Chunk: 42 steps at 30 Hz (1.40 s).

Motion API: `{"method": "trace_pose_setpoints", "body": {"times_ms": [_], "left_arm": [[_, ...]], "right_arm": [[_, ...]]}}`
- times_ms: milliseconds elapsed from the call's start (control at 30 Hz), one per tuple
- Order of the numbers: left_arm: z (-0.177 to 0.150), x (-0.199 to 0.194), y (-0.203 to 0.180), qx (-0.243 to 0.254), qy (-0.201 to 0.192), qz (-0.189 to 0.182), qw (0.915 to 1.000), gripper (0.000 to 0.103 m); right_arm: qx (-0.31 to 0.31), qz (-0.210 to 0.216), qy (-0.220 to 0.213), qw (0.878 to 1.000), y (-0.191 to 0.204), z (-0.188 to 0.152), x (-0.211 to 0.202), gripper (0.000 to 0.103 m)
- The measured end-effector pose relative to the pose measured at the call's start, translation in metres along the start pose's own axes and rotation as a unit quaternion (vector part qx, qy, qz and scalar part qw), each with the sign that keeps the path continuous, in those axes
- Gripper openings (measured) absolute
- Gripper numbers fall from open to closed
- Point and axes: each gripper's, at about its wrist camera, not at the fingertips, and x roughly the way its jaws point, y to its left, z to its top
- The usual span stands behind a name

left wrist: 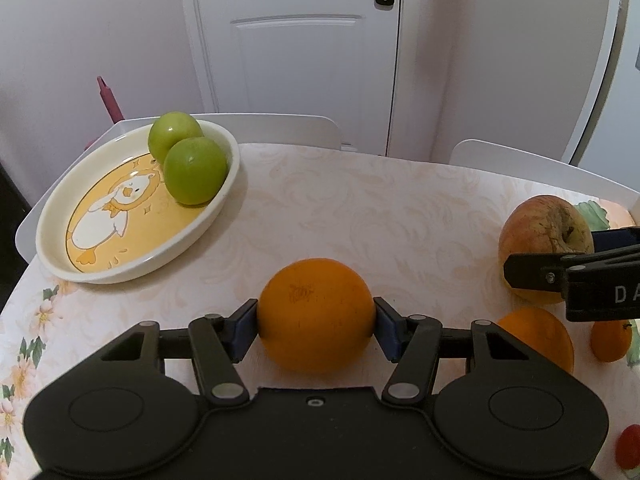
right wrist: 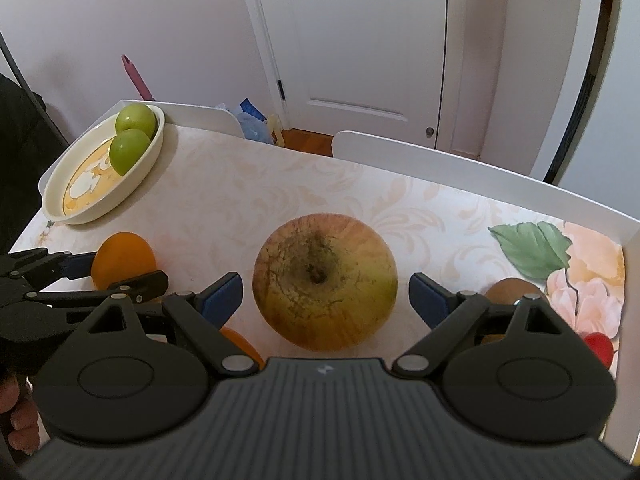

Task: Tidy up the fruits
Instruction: 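Grasp the large orange with the left tool while the right tool grasps the brown apple, then carry the orange and brown apple to the bowl with both tools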

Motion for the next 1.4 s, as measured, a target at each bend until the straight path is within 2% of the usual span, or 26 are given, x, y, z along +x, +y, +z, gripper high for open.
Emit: {"method": "trace_pose_setpoints", "body": {"times_ms": [133,233,567,833,1100,1400], "left_arm": [[-0.001,0.000,0.000,0.002,0.001,0.000,1.0000,0.064],[-0.001,-0.001,0.000,0.004,0.001,0.000,1.0000,0.064],[-0.006,-0.011,0.005,-0.006,-0.007,0.005,0.9999,0.063],[-0.005,-0.037,0.018,-0.017,-0.031,0.015,0.9993,0.063],[0.002,-0.063,0.049,-0.021,-0.054,0.022,0.9980,0.063],[0.026,-0.090,0.102,-0.013,-0.081,0.024,0.9964,0.063]], "right_arm": [[-0.003,-0.004,0.000,1.000,0.000,0.000,0.002,0.101],[-0.007,0.003,0.000,1.000,0.001,0.001,0.003,0.092],[-0.020,-0.002,-0.016,1.000,0.010,0.003,-0.006,0.091],[-0.030,0.011,-0.038,0.999,0.032,0.016,-0.028,0.091],[-0.031,0.020,-0.053,0.998,0.066,0.031,-0.051,0.091],[-0.017,0.024,-0.066,0.997,0.118,0.051,-0.064,0.091]]}}
